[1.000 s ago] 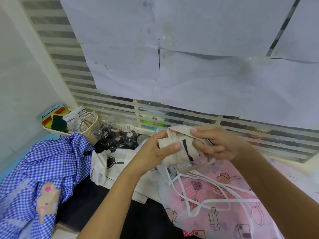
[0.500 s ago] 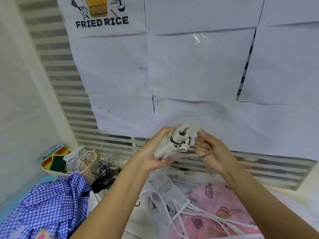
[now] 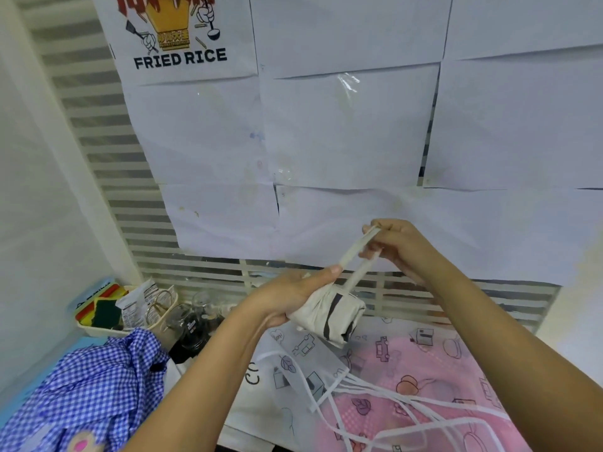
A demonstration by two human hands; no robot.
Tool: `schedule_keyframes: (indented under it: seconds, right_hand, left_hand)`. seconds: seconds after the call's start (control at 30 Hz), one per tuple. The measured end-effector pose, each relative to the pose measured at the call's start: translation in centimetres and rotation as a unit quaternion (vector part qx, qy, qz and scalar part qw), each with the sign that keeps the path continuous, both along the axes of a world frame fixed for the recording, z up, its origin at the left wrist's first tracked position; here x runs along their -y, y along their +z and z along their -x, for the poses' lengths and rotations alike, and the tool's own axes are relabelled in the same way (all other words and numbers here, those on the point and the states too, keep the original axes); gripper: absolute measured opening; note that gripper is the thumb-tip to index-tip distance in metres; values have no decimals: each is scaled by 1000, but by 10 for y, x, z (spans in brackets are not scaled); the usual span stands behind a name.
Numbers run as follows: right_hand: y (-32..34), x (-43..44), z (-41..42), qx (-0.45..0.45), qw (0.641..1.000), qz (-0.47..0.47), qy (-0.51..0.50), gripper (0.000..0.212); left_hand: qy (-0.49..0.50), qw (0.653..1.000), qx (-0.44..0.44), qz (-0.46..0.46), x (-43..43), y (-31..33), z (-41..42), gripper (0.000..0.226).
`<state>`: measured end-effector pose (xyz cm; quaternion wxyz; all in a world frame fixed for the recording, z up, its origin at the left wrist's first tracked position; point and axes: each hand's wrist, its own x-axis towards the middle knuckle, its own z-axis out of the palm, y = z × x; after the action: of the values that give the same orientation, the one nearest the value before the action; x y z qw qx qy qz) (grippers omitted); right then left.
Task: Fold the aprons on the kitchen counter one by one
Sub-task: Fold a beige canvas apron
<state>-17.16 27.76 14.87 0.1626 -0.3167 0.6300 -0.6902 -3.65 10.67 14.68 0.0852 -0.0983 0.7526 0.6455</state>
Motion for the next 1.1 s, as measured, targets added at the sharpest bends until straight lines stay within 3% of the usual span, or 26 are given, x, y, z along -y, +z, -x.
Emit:
schedule_keyframes:
  seconds: [0.07, 0.17, 0.23, 0.3, 0.4, 0.53, 0.63, 0.77, 0.93, 1.03, 1.1]
  right_hand:
    - [17, -2, -2, -17, 999, -8, -41, 26]
    - [41, -3, -4, -40, 991, -89, -88, 29]
    - [56, -2, -5, 18, 989, -95, -115, 21]
    - [74, 1, -7, 132, 986, -20, -102, 15]
    - [98, 3, -14, 292, 953, 81, -25, 18]
    - [127, -6, -25, 297, 953, 44, 48, 38]
    - [160, -25, -32, 266, 958, 83, 60, 27]
    - [190, -33, -39, 183, 980, 81, 19, 26]
    - [217, -13, -49, -46, 996, 73, -16, 23]
    - [222, 11, -59, -184, 981, 45, -42, 24]
    - [228, 30, -65, -247, 966, 53, -59, 24]
  left_hand:
    - [-3, 1000, -9, 29, 1, 1, 0, 68]
    - [-9, 991, -49, 123, 2, 11, 3, 58]
    - [1, 978, -89, 187, 0, 20, 10, 58]
    - [45, 963, -124, 235, -2, 28, 22, 50]
    - [138, 933, -175, 282, -7, 42, 37, 45]
    - [184, 902, -245, 304, -10, 67, 46, 45]
    - [176, 890, -270, 324, -5, 83, 48, 41]
    - [115, 908, -296, 273, -8, 93, 45, 32]
    - [76, 917, -323, 221, -18, 118, 36, 30]
    - [126, 921, -313, 195, -5, 134, 31, 26]
    - [94, 938, -303, 138, 13, 147, 24, 24]
